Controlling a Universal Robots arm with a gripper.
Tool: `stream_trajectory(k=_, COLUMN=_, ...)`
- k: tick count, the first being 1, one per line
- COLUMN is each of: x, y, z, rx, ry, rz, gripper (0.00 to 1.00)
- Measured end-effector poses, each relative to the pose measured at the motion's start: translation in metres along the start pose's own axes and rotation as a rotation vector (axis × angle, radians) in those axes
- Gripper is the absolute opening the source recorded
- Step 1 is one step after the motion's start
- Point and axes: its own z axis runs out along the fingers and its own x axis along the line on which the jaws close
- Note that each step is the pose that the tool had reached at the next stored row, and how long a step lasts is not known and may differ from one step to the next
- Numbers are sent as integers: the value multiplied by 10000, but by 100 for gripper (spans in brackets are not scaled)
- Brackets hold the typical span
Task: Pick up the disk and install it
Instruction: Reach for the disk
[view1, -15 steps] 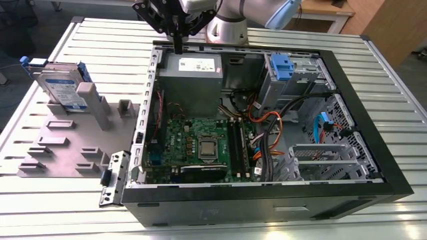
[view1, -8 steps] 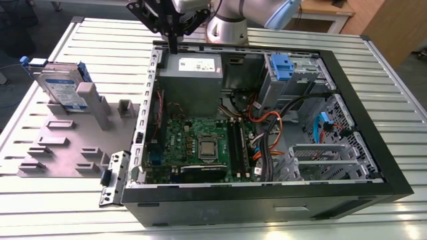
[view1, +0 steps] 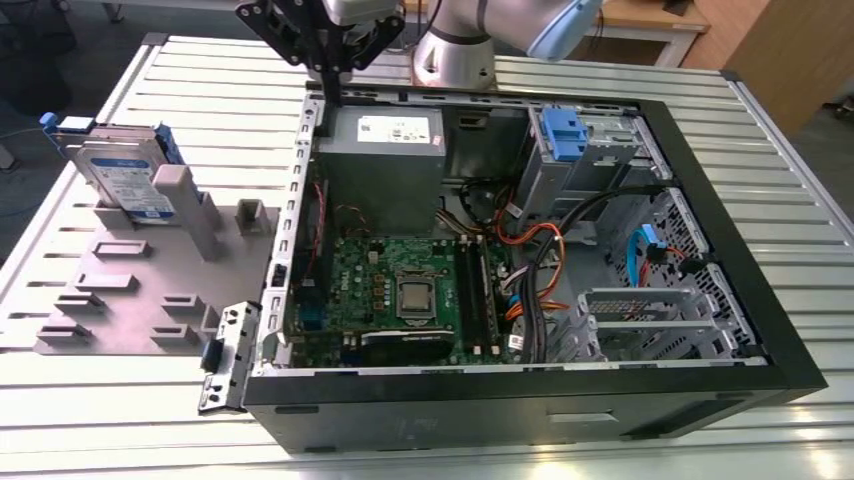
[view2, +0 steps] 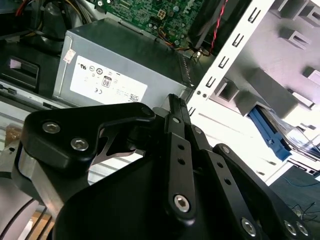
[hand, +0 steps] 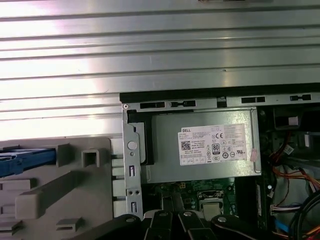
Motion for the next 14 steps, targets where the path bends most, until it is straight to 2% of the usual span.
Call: stream_trajectory(k=14, x=232, y=-18, z=-6, rx=-1, ry=-1, rz=0, gripper=11)
